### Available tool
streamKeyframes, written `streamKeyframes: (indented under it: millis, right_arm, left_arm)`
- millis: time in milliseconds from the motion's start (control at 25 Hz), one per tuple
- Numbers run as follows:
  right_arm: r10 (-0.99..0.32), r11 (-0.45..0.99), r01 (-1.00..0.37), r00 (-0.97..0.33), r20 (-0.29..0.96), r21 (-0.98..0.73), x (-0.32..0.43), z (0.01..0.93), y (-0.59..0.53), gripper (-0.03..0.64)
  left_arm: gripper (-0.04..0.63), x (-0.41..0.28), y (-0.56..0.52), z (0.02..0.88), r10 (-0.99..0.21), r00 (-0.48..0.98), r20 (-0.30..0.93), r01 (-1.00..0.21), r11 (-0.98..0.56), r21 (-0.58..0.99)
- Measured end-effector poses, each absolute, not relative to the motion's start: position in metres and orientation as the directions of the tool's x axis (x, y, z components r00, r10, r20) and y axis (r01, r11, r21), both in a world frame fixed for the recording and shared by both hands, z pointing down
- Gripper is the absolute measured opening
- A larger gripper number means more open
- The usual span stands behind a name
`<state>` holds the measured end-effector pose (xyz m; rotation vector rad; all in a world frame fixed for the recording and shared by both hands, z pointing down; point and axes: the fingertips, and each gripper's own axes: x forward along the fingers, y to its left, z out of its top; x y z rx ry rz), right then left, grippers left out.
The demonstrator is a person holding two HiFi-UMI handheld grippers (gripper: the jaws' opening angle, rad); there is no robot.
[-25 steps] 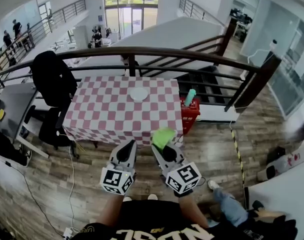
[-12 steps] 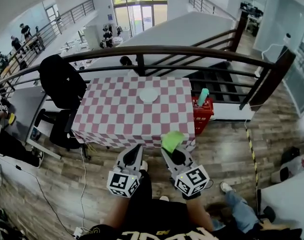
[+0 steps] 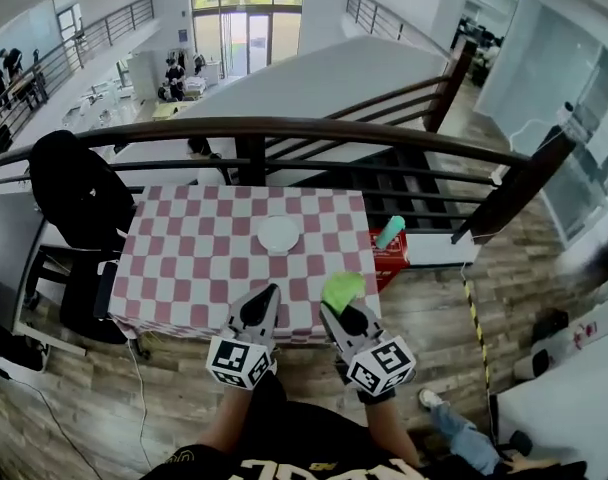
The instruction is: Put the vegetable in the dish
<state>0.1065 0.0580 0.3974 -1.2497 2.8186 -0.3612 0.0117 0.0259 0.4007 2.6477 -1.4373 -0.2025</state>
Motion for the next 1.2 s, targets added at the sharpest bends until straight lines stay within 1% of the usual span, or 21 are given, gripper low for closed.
streamKeyframes:
  millis: [200,360,440,560,760,920,1080,1200]
  right_arm:
    - [-0.742,0.637,-0.732,-0.668,0.066,-0.241,0.057,0.396,-0.01,0.072]
    - [-0.748,0.609,-0.735,-0.657,0.092,-0.297,0.028,0.417,-0.044,0.072]
    - [-0.756,0.585,-0.743,-0.645,0.114,-0.325,0.027,0.43,-0.055,0.072]
    - [-0.754,0.571,-0.746,-0.642,0.14,-0.343,0.031,0.442,-0.071,0.072]
    - [-0.738,0.582,-0.719,-0.663,0.125,-0.379,0.042,0.453,-0.11,0.072]
    - [-0.688,0.615,-0.691,-0.706,0.169,-0.379,0.051,0.475,-0.143,0.072]
    - [-0.612,0.641,-0.645,-0.757,0.229,-0.417,0.061,0.508,-0.174,0.072]
    - [-0.547,0.657,-0.595,-0.799,0.251,-0.462,0.063,0.534,-0.194,0.072]
  left_arm:
    - [0.02,-0.037,-0.039,0.401,-0.821,0.567,-0.069,-0.8,-0.569,0.191]
    - [0.02,-0.069,-0.072,0.423,-0.812,0.584,-0.022,-0.795,-0.577,0.188]
    - [0.02,-0.074,-0.085,0.435,-0.804,0.594,-0.003,-0.785,-0.581,0.213]
    - [0.02,-0.072,-0.104,0.448,-0.792,0.609,0.028,-0.779,-0.592,0.208]
    - [0.02,-0.068,-0.141,0.465,-0.778,0.625,0.071,-0.776,-0.608,0.17]
    - [0.02,-0.068,-0.17,0.481,-0.754,0.641,0.14,-0.767,-0.623,0.157]
    - [0.021,-0.067,-0.199,0.517,-0.701,0.654,0.284,-0.75,-0.65,0.124]
    - [0.023,-0.068,-0.217,0.548,-0.657,0.669,0.346,-0.728,-0.672,0.132]
